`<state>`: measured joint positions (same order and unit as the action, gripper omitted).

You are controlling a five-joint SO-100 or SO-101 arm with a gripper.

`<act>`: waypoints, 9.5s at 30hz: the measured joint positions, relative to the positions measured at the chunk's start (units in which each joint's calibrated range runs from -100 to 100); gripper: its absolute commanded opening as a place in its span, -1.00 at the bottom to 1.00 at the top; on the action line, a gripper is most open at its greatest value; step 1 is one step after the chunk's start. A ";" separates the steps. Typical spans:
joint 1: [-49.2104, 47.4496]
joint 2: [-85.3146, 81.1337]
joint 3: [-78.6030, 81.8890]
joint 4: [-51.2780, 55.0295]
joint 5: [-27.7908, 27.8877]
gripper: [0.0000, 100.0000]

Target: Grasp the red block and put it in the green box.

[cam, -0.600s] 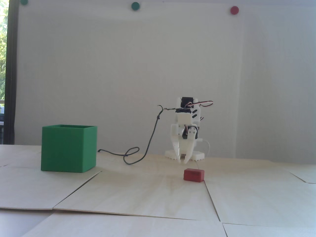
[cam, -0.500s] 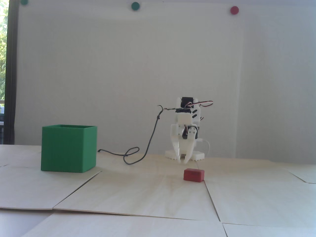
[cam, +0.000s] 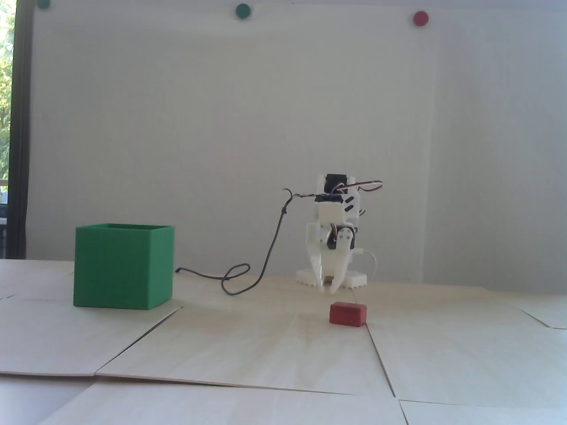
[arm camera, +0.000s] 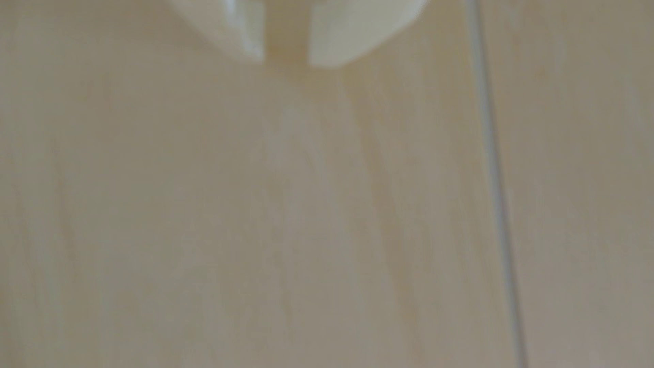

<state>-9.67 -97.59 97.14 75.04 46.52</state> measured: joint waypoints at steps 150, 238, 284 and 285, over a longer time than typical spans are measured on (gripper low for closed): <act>-3.74 132.17 -125.96 -3.08 -14.18 -0.29; 0.23 156.83 -167.68 12.40 -23.22 -0.29; -1.22 160.65 -180.48 21.80 -21.94 -0.96; -0.99 160.15 -182.09 22.30 -22.14 -0.96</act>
<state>-10.66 62.56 -84.96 97.34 24.38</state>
